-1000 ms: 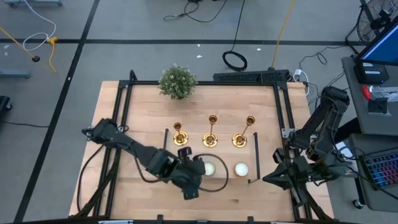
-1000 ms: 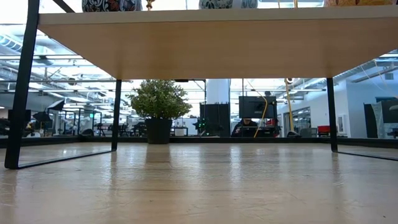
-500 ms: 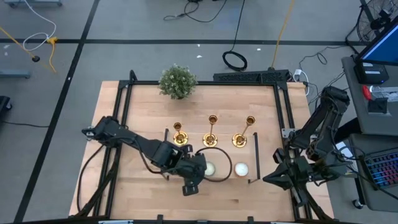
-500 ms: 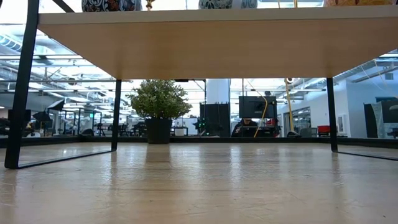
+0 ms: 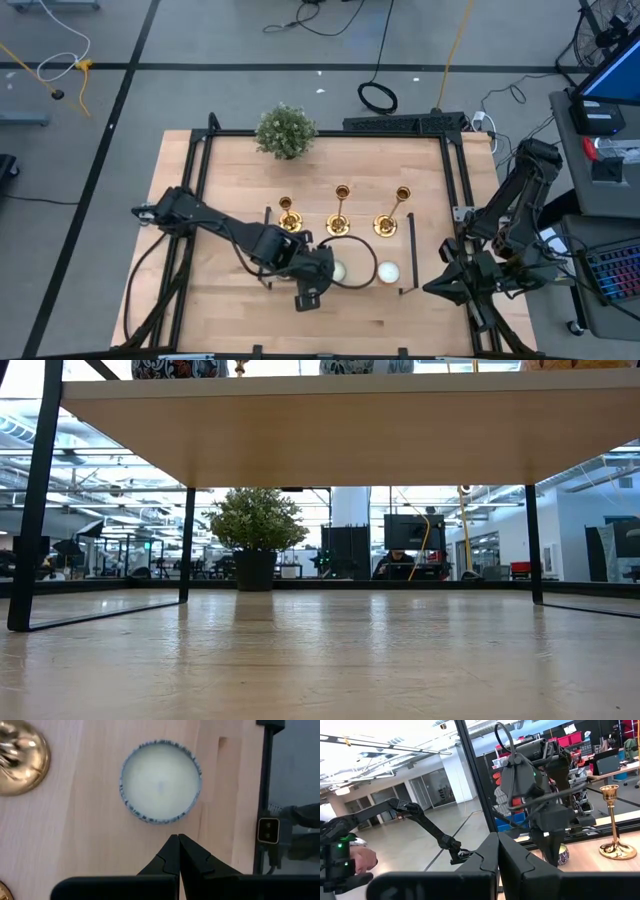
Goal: Pick & Place candle stick holders
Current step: Adjust the blue scented candle on the shelf
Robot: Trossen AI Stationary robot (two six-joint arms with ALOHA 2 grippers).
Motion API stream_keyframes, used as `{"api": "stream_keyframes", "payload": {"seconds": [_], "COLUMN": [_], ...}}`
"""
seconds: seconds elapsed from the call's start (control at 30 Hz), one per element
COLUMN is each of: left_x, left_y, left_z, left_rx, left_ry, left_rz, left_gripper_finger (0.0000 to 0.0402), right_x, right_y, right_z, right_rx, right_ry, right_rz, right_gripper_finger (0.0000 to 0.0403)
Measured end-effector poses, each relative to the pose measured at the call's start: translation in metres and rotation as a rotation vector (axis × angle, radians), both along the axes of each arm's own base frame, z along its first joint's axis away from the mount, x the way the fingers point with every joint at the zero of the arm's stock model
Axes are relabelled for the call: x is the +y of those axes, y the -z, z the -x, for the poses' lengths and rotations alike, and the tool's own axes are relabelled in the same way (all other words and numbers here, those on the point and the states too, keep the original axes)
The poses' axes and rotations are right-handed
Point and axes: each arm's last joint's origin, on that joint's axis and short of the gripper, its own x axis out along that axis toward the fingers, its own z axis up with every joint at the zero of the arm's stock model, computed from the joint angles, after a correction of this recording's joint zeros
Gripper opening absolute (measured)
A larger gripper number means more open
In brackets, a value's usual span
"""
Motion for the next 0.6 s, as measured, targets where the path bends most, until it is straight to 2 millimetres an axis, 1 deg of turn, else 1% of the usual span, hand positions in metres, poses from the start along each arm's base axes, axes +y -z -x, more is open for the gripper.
{"api": "stream_keyframes", "payload": {"seconds": [0.2,0.6], "left_x": [-0.0027,0.0020], "left_y": [0.0097,0.0114], "left_z": [-0.0065,-0.0104], "left_rx": [0.012,0.007], "left_ry": [0.024,0.033], "left_rz": [-0.001,-0.007], "left_gripper_finger": [0.0000,0.0000], "right_x": [0.0000,-0.0002], "right_y": [-0.0001,-0.0004], "right_z": [0.0000,0.0000], "right_rx": [-0.001,-0.003], "right_ry": [0.000,0.001], "right_rz": [-0.002,-0.006], "right_gripper_finger": [0.0000,0.0000]}}
